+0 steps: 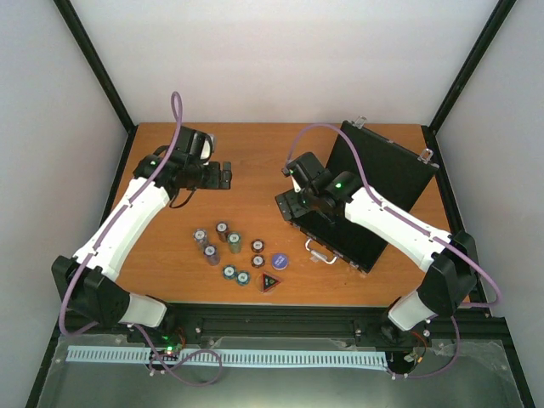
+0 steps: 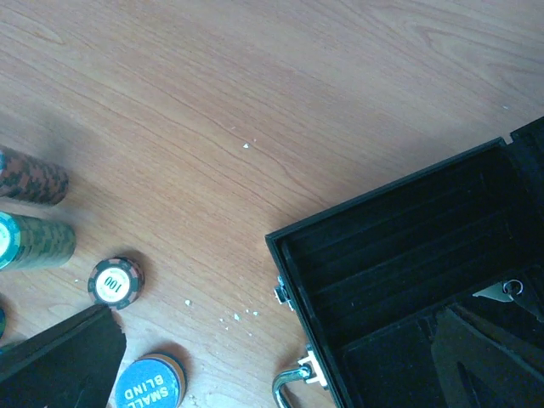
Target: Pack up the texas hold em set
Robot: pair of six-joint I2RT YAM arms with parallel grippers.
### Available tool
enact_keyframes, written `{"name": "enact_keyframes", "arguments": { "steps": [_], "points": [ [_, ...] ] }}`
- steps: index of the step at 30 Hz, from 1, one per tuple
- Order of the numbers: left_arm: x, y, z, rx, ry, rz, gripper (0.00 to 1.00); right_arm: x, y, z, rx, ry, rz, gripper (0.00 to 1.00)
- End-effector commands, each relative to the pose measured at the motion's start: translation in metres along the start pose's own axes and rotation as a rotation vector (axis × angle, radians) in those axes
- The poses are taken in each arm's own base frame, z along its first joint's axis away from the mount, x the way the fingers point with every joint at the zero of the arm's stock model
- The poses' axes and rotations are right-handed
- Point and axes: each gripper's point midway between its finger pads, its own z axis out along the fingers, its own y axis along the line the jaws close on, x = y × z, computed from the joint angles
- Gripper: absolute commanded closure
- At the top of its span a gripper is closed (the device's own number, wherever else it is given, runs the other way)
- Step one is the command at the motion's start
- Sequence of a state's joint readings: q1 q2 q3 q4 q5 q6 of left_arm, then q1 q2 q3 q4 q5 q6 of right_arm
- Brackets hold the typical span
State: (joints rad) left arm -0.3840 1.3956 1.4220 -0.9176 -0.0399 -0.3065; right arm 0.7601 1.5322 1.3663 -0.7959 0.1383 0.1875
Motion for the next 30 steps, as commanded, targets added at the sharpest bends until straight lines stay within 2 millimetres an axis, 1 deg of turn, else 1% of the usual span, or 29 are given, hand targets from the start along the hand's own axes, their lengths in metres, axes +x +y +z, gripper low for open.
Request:
{"name": "enact_keyframes", "arguments": {
  "steps": [1,4,7,9,13,15,18,20,24,27,30],
  "points": [
    [0.006,0.002,-0.003,-0.010,0.012,0.017,0.00,-0.013,0.001,-0.008,0.010,-0.036,-0.012,0.00],
    [0.006,0.002,-0.003,-0.009,0.006,0.022,0.00,-0.009,0.003,-0.008,0.003,0.017,-0.002,0.00],
    [0.005,0.005,-0.002,-0.026,0.004,0.021,0.00,-0.006,0.018,-0.008,-0.088,-0.006,0.009,0.00],
    [0.007,0.006,0.000,-0.030,0.012,0.021,0.00,0.000,0.025,-0.004,-0.131,0.001,0.020,0.00],
    [0.014,0.007,0.006,-0.035,0.033,0.020,0.00,0.036,0.034,0.019,-0.176,0.117,0.010,0.00],
    [0.018,0.008,0.009,-0.035,0.046,0.013,0.00,0.052,0.036,0.027,-0.184,0.153,0.008,0.01],
    [0.022,0.007,0.012,-0.027,0.061,0.008,0.00,0.065,0.042,0.033,-0.210,0.186,0.001,0.05],
    [0.024,0.007,0.013,-0.025,0.063,0.006,0.00,0.074,0.046,0.039,-0.212,0.211,-0.022,0.06],
    [0.024,0.005,0.015,-0.019,0.066,-0.001,0.00,0.092,0.058,0.054,-0.219,0.270,-0.064,0.08],
    [0.024,0.004,0.016,-0.015,0.071,-0.006,0.00,0.104,0.067,0.063,-0.242,0.303,-0.068,0.08],
    [0.024,0.004,0.017,-0.014,0.075,-0.007,0.00,0.112,0.072,0.070,-0.248,0.327,-0.067,0.09]
  ]
}}
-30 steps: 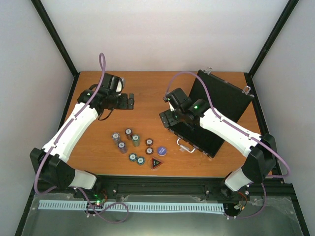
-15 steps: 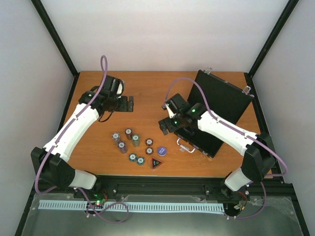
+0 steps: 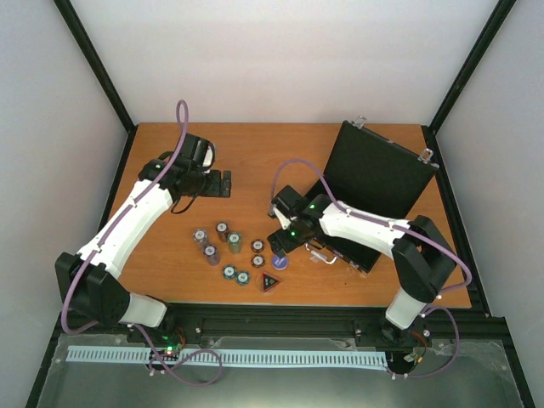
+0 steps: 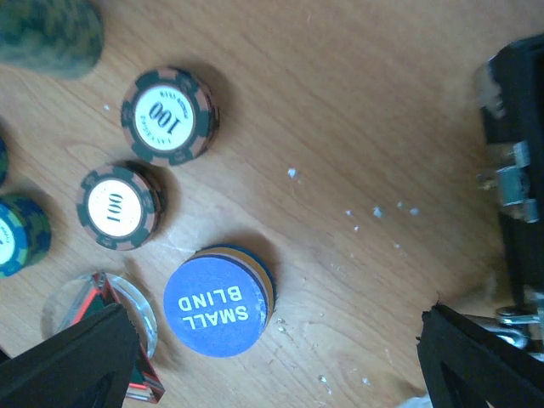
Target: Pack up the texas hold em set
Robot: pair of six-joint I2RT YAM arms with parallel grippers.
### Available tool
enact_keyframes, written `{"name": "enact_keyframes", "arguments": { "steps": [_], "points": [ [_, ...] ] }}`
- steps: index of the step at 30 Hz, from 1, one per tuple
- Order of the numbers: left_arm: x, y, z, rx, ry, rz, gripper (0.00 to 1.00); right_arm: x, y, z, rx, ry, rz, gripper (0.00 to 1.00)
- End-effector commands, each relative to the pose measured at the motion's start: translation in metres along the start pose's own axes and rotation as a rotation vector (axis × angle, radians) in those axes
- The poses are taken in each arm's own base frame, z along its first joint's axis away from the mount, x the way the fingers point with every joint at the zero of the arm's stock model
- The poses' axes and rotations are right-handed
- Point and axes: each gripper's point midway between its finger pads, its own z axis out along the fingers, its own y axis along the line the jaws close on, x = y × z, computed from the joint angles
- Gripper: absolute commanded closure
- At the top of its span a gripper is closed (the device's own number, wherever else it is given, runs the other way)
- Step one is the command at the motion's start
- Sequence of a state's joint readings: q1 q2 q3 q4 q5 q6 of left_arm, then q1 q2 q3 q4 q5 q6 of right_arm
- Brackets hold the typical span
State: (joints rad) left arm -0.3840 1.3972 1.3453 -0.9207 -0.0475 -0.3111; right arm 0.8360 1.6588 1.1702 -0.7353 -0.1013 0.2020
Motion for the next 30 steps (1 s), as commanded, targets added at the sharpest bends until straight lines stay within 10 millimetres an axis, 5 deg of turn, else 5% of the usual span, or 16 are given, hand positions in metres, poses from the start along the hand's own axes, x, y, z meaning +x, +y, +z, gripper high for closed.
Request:
{"name": "enact_keyframes", "arguments": {
  "steps": [1,8,30],
  "points": [
    [-0.001,-0.005,0.000,0.017,0.005,-0.005,0.00,0.007,0.010,0.015,-0.024,0.029,-0.012,0.09],
    [0.005,0.000,-0.005,0.000,0.019,0.003,0.00,0.020,0.015,0.034,-0.021,0.093,-0.024,0.10],
    [0.023,0.009,-0.008,-0.022,0.034,0.008,0.00,0.034,0.019,0.050,0.058,0.181,-0.042,0.12]
  ]
}}
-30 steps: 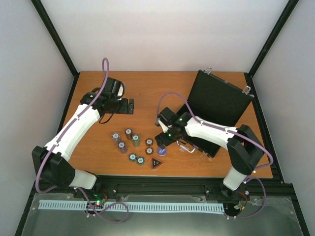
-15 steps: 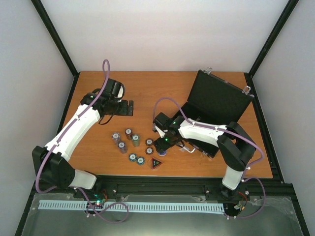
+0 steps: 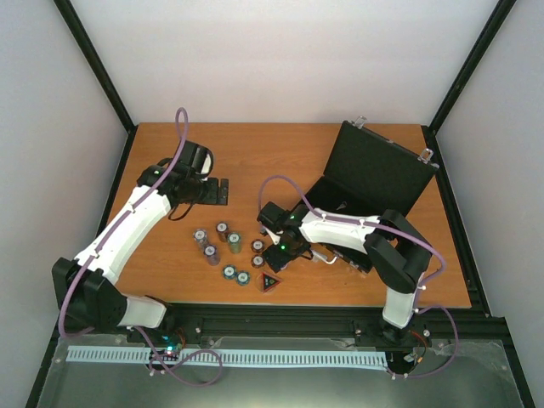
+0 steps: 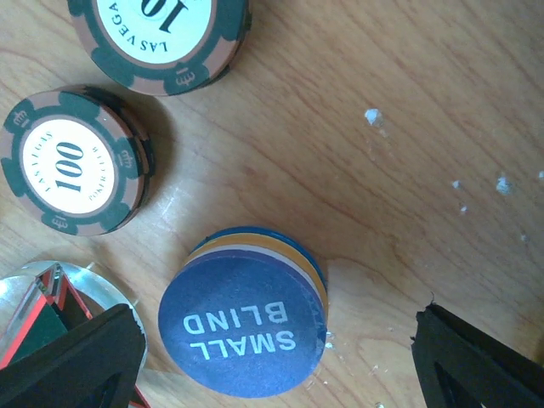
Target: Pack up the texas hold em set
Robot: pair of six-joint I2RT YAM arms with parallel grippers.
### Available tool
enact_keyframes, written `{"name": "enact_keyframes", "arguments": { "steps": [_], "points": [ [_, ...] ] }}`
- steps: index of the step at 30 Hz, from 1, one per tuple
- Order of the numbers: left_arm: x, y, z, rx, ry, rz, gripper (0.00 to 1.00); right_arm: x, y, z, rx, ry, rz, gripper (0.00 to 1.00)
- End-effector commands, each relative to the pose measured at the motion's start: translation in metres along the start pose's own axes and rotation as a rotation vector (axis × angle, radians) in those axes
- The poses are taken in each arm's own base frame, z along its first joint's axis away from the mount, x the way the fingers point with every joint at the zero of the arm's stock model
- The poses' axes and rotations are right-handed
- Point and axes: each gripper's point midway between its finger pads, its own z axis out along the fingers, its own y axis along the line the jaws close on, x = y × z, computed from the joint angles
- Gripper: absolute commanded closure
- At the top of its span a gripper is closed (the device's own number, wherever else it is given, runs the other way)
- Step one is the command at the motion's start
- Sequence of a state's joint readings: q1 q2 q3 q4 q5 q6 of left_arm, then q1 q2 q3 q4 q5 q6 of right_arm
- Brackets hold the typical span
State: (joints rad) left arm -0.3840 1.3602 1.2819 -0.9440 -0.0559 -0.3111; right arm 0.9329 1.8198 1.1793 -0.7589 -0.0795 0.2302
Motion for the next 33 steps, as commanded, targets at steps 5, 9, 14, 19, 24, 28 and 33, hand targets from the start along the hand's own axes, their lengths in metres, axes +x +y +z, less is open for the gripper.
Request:
{"name": "enact_keyframes", "arguments": {
  "steps": [5,9,14,19,24,28,33],
  "points": [
    [0.002,0.000,-0.011,0.006,-0.013,0.005,0.00,-0.004,0.002,0.001,0.024,0.005,0.011,0.13],
    [0.004,0.001,-0.011,0.003,-0.011,0.007,0.00,-0.005,0.005,0.003,0.034,0.012,0.004,0.13],
    [0.008,0.002,-0.010,0.001,-0.008,0.004,0.00,-0.002,0.010,0.005,0.030,0.022,0.002,0.14],
    [0.011,0.004,-0.009,-0.002,-0.005,0.003,0.00,0.004,0.007,0.010,0.044,0.039,0.021,0.16],
    [0.012,0.004,-0.010,-0.003,-0.006,0.004,0.00,0.008,0.006,0.015,0.045,0.052,0.033,0.18],
    [0.013,0.005,-0.011,-0.003,-0.007,0.006,0.00,0.009,0.007,0.020,0.045,0.065,0.035,0.19],
    [0.014,0.005,-0.011,-0.003,-0.006,0.006,0.00,0.011,0.004,0.025,0.065,0.074,0.048,0.20]
  ]
}}
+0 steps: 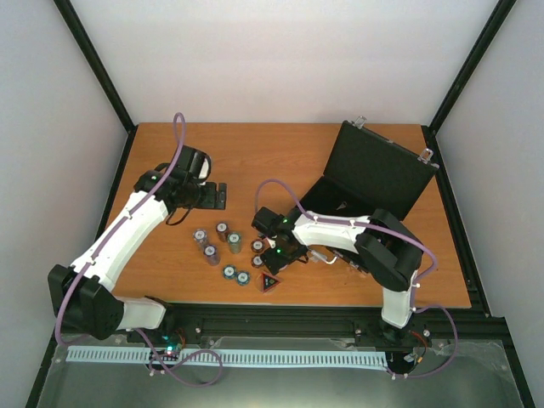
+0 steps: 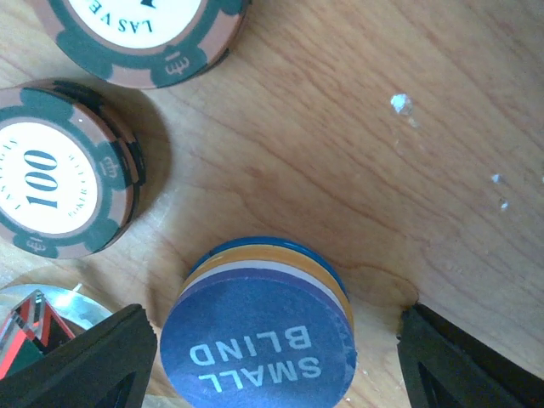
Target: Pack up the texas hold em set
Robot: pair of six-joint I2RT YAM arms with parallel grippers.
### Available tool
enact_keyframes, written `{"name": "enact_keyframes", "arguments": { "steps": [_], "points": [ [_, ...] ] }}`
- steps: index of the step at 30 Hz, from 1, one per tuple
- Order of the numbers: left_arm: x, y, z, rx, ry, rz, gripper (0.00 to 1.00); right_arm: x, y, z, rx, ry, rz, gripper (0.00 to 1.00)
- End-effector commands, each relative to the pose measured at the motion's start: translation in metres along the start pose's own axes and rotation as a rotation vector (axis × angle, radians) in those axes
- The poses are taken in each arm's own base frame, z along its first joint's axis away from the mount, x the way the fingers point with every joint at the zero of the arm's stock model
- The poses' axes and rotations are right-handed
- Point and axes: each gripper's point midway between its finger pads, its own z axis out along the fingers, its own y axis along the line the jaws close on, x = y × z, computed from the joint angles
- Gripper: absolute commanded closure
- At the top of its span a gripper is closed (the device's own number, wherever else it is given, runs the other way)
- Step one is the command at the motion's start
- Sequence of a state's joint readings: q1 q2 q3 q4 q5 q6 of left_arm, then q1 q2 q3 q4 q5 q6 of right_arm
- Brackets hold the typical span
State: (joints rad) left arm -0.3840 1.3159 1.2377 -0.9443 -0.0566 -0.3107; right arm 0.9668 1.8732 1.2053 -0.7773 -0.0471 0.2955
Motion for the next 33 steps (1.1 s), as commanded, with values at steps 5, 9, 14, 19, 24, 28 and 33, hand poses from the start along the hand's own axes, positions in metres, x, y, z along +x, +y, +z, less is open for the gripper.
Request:
{"name": "enact_keyframes", "arguments": {
  "steps": [5,9,14,19,24,28,33],
  "points": [
    [0.005,0.002,-0.007,-0.006,-0.003,0.009,0.00,0.014,-0.002,0.015,0.033,0.054,0.023,0.25],
    [0.006,0.003,-0.006,-0.007,0.001,0.010,0.00,0.018,-0.004,0.013,0.045,0.059,0.031,0.30],
    [0.007,0.002,-0.004,-0.005,0.003,0.009,0.00,0.020,-0.003,0.015,0.044,0.067,0.032,0.36],
    [0.009,0.003,-0.001,-0.007,0.012,0.011,0.00,0.019,-0.002,0.016,0.042,0.071,0.032,0.43],
    [0.009,0.003,0.001,-0.010,0.011,0.017,0.00,0.017,-0.003,0.016,0.049,0.071,0.027,0.52],
    [0.008,0.003,0.001,-0.014,0.012,0.022,0.00,0.013,-0.005,0.014,0.070,0.067,0.022,0.59],
    [0.006,0.003,0.002,-0.018,0.011,0.028,0.00,0.002,-0.005,0.004,0.081,0.038,0.010,0.63]
  ]
}}
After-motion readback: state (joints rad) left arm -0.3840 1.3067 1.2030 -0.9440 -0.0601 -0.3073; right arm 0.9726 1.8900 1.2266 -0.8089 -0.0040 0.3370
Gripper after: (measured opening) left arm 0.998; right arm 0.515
